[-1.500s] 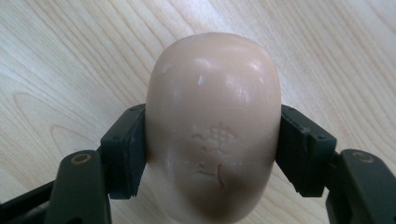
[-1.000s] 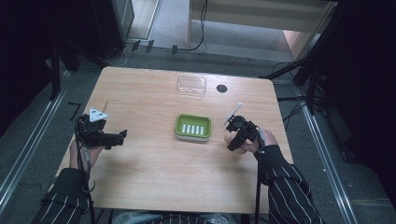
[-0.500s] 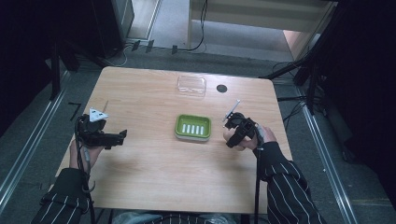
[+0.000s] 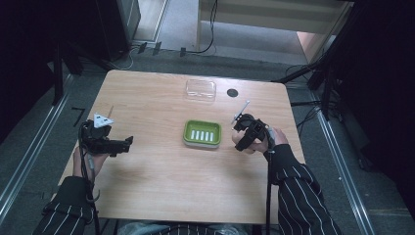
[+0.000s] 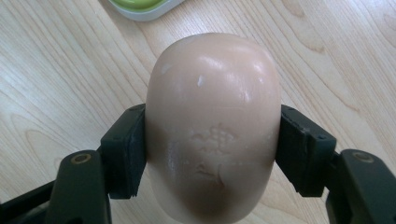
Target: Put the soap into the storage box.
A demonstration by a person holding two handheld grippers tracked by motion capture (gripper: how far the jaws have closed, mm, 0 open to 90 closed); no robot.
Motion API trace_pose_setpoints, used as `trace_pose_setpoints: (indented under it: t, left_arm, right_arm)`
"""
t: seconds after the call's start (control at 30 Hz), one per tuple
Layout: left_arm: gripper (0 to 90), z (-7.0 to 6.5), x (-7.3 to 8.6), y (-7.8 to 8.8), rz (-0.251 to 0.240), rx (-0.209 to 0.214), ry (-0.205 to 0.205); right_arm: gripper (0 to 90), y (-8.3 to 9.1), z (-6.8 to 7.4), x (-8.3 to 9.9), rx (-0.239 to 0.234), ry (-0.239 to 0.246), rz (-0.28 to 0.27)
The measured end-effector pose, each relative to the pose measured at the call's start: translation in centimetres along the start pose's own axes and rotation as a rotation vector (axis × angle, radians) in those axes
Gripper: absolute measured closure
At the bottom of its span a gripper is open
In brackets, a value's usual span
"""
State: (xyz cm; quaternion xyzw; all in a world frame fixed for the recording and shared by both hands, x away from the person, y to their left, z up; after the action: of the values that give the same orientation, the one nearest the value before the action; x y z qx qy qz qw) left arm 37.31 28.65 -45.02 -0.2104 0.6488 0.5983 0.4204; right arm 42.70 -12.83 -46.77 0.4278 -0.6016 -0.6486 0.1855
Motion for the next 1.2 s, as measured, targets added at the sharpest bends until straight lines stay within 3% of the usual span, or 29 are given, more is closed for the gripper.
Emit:
trace_pose_setpoints:
  t: [1.2]
  left_arm:
    - [0.0,0.0,0.0,0.0,0.001,0.002,-0.003]
  right_arm:
    - [33.3,0.8,-0.4,-3.6,-0.001,0.105,-0.023]
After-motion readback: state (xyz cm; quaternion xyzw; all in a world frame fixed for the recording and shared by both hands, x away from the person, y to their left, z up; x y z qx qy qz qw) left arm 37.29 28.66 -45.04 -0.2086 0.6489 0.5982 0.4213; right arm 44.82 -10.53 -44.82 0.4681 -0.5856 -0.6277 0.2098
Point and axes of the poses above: each handheld gripper's, and its own axes: y roughly backward along the jaws, x roughly out of its underside, z roughly to its left, the point moved 6 cm from there along -y, roughly forward along the jaws, and after that the axes turned 7 degrees about -z, right-handed, at the moved point
